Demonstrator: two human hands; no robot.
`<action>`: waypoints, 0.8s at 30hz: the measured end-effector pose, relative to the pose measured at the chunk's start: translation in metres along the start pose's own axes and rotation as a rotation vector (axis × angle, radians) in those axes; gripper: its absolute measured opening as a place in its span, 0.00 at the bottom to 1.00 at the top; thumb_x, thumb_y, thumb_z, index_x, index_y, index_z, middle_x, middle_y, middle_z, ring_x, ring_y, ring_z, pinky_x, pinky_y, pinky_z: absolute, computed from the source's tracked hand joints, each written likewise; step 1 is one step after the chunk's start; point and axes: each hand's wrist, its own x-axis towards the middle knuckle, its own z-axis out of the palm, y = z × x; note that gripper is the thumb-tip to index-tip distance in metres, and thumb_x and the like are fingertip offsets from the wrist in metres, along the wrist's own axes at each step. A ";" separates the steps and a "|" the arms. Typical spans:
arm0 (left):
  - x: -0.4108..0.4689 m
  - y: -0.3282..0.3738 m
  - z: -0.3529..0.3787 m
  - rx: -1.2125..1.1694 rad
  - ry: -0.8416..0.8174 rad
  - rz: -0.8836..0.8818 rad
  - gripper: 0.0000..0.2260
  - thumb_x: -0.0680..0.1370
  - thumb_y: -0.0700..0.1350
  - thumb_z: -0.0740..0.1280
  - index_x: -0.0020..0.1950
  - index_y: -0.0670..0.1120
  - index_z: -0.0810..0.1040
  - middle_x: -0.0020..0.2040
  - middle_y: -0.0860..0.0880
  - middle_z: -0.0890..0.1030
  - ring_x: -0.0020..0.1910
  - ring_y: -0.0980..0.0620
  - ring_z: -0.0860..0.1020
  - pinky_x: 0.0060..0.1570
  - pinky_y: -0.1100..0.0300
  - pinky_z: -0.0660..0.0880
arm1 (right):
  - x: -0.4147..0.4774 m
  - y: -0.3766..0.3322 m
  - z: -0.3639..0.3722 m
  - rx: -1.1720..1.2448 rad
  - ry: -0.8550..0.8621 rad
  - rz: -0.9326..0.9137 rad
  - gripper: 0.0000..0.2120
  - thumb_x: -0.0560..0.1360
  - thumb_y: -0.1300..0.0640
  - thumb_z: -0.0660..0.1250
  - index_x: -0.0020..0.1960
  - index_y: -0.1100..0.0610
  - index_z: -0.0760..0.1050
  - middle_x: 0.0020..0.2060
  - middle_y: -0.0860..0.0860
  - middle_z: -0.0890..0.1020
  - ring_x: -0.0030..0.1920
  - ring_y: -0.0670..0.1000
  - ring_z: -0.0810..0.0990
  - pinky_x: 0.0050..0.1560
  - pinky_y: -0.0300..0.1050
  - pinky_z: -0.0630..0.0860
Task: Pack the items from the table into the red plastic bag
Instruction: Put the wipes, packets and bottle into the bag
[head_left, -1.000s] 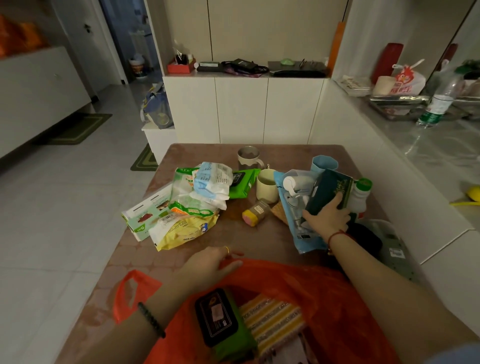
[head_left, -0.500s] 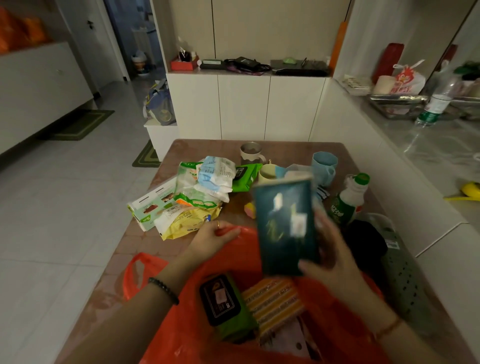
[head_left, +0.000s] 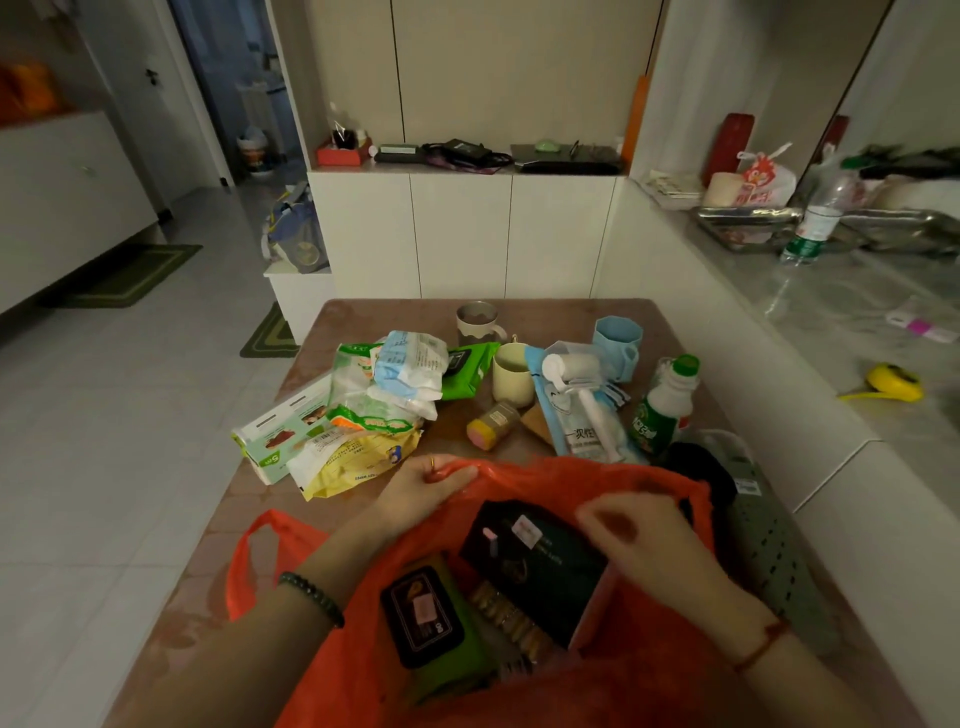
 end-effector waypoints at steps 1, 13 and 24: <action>0.000 -0.001 0.003 0.023 -0.047 0.007 0.08 0.78 0.40 0.63 0.40 0.47 0.78 0.25 0.56 0.79 0.25 0.63 0.75 0.28 0.71 0.70 | 0.010 0.001 -0.010 0.025 0.150 -0.016 0.12 0.74 0.55 0.67 0.57 0.52 0.78 0.55 0.48 0.81 0.56 0.44 0.77 0.62 0.45 0.73; 0.006 -0.020 0.005 0.187 -0.244 0.016 0.08 0.76 0.37 0.66 0.42 0.49 0.80 0.32 0.59 0.83 0.33 0.65 0.78 0.38 0.71 0.74 | 0.006 0.081 0.014 -0.229 -0.445 0.216 0.13 0.76 0.62 0.59 0.48 0.46 0.77 0.50 0.47 0.80 0.52 0.46 0.78 0.51 0.36 0.72; 0.012 -0.013 0.018 0.303 -0.213 0.126 0.04 0.76 0.42 0.67 0.43 0.48 0.79 0.32 0.56 0.80 0.35 0.62 0.76 0.39 0.67 0.72 | 0.062 0.118 -0.048 -0.206 0.075 0.380 0.37 0.66 0.41 0.71 0.70 0.54 0.65 0.66 0.55 0.71 0.66 0.56 0.69 0.65 0.51 0.68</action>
